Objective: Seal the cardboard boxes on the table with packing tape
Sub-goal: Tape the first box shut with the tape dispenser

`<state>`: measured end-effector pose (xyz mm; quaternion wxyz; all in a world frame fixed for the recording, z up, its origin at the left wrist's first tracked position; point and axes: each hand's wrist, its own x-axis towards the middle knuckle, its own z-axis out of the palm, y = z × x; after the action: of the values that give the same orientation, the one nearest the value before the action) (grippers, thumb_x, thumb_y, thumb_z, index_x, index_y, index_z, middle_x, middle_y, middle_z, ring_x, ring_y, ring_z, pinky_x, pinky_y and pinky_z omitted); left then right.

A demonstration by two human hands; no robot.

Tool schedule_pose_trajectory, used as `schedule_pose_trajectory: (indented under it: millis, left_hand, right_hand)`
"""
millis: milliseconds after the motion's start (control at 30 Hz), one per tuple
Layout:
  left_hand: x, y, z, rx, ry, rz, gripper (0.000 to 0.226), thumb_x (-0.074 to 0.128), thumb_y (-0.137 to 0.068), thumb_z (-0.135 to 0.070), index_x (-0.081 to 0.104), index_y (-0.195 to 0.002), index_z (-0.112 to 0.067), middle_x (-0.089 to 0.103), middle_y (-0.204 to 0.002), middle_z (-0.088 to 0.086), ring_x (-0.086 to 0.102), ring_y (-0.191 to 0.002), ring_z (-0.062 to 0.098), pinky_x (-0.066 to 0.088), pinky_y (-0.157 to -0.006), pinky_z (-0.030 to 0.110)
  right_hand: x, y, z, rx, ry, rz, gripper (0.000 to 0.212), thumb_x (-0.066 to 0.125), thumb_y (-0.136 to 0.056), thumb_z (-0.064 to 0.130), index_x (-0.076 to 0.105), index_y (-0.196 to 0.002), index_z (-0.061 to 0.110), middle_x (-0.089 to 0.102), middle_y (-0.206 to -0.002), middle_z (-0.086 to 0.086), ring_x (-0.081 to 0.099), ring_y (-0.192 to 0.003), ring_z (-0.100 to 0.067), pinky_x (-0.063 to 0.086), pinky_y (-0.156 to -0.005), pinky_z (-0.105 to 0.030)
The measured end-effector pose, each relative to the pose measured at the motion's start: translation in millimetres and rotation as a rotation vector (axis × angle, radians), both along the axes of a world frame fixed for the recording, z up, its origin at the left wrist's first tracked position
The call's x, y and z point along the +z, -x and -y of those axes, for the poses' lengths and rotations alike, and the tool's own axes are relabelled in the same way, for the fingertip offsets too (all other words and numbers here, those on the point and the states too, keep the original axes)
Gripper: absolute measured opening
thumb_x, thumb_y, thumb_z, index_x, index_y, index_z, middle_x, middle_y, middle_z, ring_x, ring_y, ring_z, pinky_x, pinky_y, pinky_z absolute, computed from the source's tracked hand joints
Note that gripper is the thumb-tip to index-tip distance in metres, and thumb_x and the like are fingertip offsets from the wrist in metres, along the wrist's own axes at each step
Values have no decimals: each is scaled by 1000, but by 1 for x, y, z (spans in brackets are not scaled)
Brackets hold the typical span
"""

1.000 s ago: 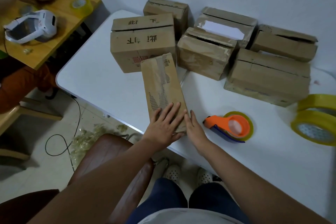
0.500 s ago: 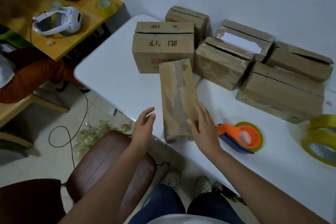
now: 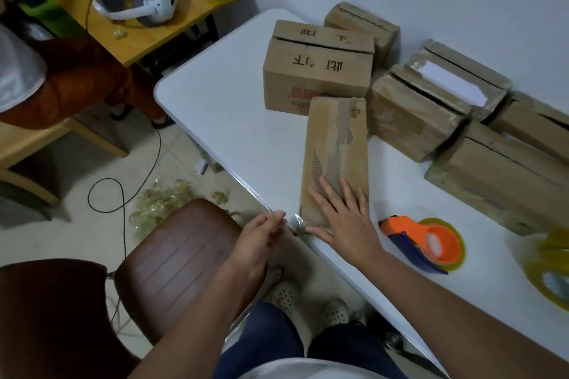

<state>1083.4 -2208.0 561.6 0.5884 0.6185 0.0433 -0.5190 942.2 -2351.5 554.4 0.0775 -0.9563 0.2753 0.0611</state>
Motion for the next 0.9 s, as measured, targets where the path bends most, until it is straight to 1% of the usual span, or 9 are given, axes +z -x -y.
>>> schedule_pose_trajectory:
  millis: [100, 233, 333, 467, 600, 733, 800, 867, 900]
  left_hand:
    - [-4, -2, -2, -7, 53, 101, 11, 65, -93, -14, 64, -86, -6, 60, -72, 2, 54, -73, 13, 45, -72, 23]
    - [-8, -1, 0, 32, 62, 175, 16, 65, -92, -10, 65, -97, 5, 63, -81, 13, 56, -76, 16, 47, -74, 22]
    - [-15, 3, 2, 59, 32, 182, 11, 66, -93, -12, 67, -95, -1, 64, -80, 11, 57, -76, 15, 46, -76, 26]
    - [-25, 6, 9, 78, -7, 191, 5, 68, -92, -14, 68, -88, -12, 65, -69, -4, 58, -65, 4, 48, -67, 16]
    - [-31, 13, 23, 59, -4, 230, 4, 67, -93, -16, 68, -90, -14, 65, -75, -3, 59, -73, 9, 50, -72, 22]
    - [-34, 27, 38, 64, -19, 269, 6, 62, -96, -16, 64, -91, -16, 63, -78, -3, 55, -72, 11, 49, -65, 18]
    - [-35, 33, 41, 67, -64, 255, 6, 60, -98, -18, 61, -102, -14, 64, -100, 5, 61, -88, 20, 54, -79, 27]
    - [-35, 34, 41, 52, -145, 244, 19, 59, -99, -25, 55, -115, -17, 53, -121, 8, 59, -107, 26, 51, -97, 39]
    - [-34, 33, 42, 32, -169, 257, 23, 59, -99, -27, 52, -119, -18, 50, -124, 6, 57, -109, 24, 50, -98, 39]
  right_hand:
    - [0, -2, -4, -23, 31, 6, 77, 26, -88, 72, 20, -154, 35, 13, -162, 8, 9, -150, -29, 13, -118, -55]
    - [-3, -5, -7, -35, 92, 3, 73, 24, -90, 67, 23, -154, 33, 18, -161, 7, 17, -148, -31, 19, -117, -54]
    - [-5, -3, -7, -28, 113, 15, 71, 30, -91, 66, 23, -154, 32, 21, -161, 7, 18, -148, -31, 21, -116, -55]
    - [-6, -2, -5, -25, 94, 33, 75, 42, -90, 67, 21, -154, 34, 18, -161, 7, 13, -149, -30, 18, -117, -55]
    - [-5, -2, -5, -22, 77, 28, 76, 37, -90, 69, 18, -154, 35, 15, -162, 7, 10, -150, -30, 16, -117, -56]
    - [-7, -2, -4, -24, 64, 7, 76, 34, -90, 70, 11, -155, 36, 8, -163, 7, 5, -150, -30, 15, -117, -56]
    - [-8, -2, -4, -24, 74, 2, 76, 32, -91, 70, 10, -155, 36, 6, -163, 6, 3, -150, -30, 14, -117, -56]
    - [-8, -1, -5, -26, 86, 18, 76, 35, -91, 70, 14, -155, 34, 10, -163, 6, 6, -150, -31, 16, -116, -57]
    - [-9, -2, -5, -27, 85, 28, 76, 37, -90, 69, 16, -155, 34, 12, -163, 5, 8, -150, -31, 17, -115, -57]
